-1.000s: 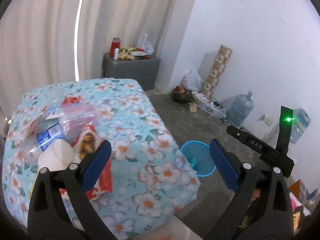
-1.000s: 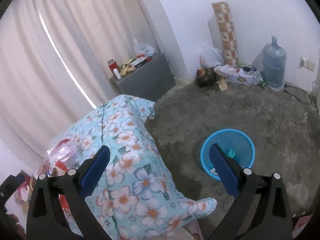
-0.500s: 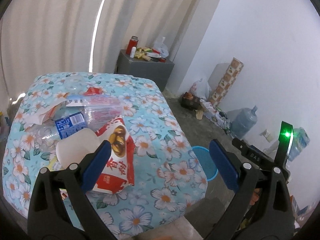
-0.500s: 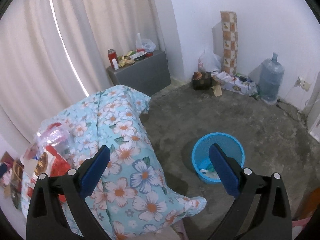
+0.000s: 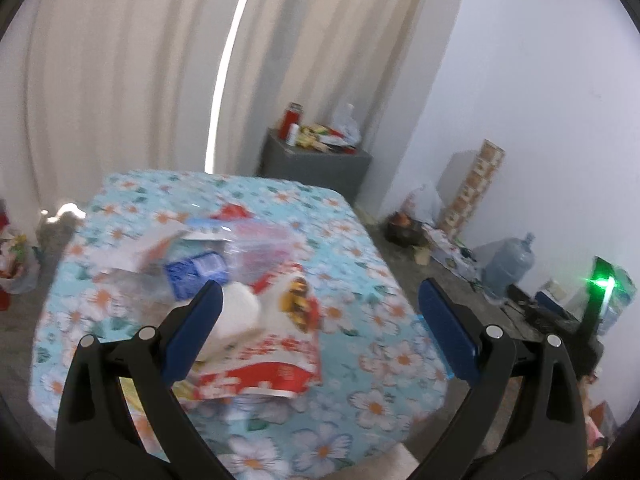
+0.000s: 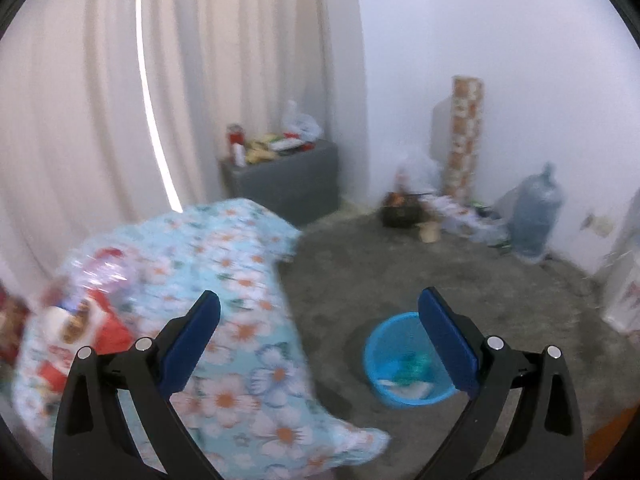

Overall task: Collect trash
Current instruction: 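Move both open tools back over the trash on the bed, then grasp the red-and-white snack bag with the right tool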

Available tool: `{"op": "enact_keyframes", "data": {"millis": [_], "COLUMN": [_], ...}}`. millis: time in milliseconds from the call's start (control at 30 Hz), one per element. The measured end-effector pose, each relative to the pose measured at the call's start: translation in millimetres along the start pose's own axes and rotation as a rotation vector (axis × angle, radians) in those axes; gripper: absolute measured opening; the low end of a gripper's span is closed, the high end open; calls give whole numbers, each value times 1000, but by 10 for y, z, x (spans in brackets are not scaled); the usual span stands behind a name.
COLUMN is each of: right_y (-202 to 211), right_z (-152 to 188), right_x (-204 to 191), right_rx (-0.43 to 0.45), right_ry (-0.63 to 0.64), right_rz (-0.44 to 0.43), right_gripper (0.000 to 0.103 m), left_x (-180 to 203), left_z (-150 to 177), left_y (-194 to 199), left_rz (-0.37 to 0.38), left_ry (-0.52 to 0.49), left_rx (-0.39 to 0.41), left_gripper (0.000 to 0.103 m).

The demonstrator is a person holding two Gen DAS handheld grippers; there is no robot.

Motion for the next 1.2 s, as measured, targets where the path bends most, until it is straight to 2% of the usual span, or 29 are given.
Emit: {"op": "enact_keyframes", "data": {"millis": [100,233,600,867,967,1100,1200], "right_y": [21,-90,-322,-499,-611,-827,-1003], "right_z": [11,128,566,680,711,787,908], "right_x": [4,-136,-965,-1763,-2046,-2404,-2531], "right_rx": [9,-85,-312,-438,-487,-542,-583], "right_ry": [-76,-174,-224,-171,-148,-100,-73], "right_rz": [-116,-281,-558,-666,-676,-655,-615], "right_gripper": [96,96,96,96,95,92,84], "left_x": [-213,-530,-982,-1124,-1164,-1226,-1262], "left_z": [-14,29,255,424,494,592,632], "left_y": [120,227,232,168,136,80,55], "left_rz": [-42,-83,-96,-119,-122,-125,-119], "left_ry": [21,63,116,86,83,89,99], "left_rx": [29,45,44,30,14,-8,-16], "left_gripper": [94,94,94,93,88,79,73]}}
Point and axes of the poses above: each gripper's, at about its wrist camera, not at the fingertips, and y roughly against the way its jaws point, x to its right, z to its underside, the point moved 7 cm from there along -y, roughly the way its jaws point, and after that the axes turned 2 degrees about -z, right-handed, at the moved point
